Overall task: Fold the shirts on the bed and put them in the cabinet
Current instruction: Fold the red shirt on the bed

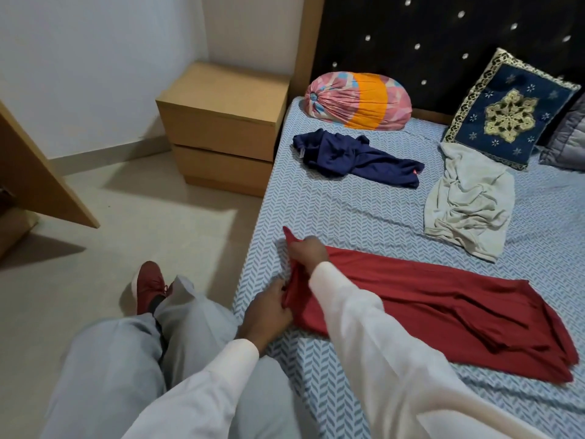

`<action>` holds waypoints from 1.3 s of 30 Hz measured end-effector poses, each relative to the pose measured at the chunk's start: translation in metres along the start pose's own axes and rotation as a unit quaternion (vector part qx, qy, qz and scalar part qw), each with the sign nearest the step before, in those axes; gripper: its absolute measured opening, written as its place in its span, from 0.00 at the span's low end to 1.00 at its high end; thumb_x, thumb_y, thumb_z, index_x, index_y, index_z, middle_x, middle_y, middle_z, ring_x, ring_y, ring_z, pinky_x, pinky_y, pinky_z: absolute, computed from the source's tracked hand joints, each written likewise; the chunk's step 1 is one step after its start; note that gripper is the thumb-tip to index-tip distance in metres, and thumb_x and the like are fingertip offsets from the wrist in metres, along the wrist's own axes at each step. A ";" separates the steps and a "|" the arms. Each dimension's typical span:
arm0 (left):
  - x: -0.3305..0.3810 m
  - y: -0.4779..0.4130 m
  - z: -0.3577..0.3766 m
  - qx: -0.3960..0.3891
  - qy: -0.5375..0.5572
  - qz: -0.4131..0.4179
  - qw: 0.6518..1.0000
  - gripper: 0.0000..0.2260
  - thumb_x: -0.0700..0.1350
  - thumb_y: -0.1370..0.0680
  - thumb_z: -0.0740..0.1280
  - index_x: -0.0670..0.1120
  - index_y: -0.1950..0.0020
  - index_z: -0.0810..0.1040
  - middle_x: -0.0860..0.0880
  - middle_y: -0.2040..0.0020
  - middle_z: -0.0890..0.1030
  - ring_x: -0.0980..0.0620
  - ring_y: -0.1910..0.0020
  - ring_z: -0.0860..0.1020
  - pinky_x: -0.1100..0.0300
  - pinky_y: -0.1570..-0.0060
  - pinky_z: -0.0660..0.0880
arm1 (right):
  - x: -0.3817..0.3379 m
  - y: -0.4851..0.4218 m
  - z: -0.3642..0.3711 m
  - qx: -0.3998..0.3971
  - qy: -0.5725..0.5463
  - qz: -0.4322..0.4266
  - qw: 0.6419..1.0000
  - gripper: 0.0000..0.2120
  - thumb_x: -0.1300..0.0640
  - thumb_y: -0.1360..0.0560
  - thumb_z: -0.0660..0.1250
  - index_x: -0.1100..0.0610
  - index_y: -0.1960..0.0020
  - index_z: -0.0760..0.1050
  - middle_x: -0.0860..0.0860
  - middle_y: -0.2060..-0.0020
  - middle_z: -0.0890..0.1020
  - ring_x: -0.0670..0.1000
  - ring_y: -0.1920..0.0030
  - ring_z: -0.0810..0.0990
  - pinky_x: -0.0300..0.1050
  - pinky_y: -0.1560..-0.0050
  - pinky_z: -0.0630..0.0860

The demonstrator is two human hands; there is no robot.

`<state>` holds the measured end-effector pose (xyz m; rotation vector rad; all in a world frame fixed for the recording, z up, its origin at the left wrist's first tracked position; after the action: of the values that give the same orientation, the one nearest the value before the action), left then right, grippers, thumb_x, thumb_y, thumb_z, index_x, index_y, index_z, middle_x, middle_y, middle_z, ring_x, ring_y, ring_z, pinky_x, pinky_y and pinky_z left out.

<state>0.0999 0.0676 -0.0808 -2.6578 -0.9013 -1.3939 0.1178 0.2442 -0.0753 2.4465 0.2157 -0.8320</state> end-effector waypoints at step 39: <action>-0.012 -0.021 0.045 -0.016 -0.014 -0.036 0.999 0.20 0.57 0.24 0.68 0.48 0.39 0.66 0.44 0.48 0.80 0.43 0.48 0.79 0.54 0.49 0.75 | 0.131 0.064 -0.035 0.048 0.044 -0.044 0.997 0.39 0.48 0.33 0.78 0.53 0.30 0.60 0.58 0.37 0.69 0.62 0.42 0.78 0.50 0.42 0.74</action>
<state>0.1183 0.0913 -0.1222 -2.7001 -0.9963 -1.3993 0.2602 0.2070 -0.1028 2.5828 0.3243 -0.7882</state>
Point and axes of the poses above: each hand's wrist, its own y-axis away from the middle knuckle, its own z-axis out of the palm, x = y × z, the point moved 1 cm from there along -y, towards the middle knuckle
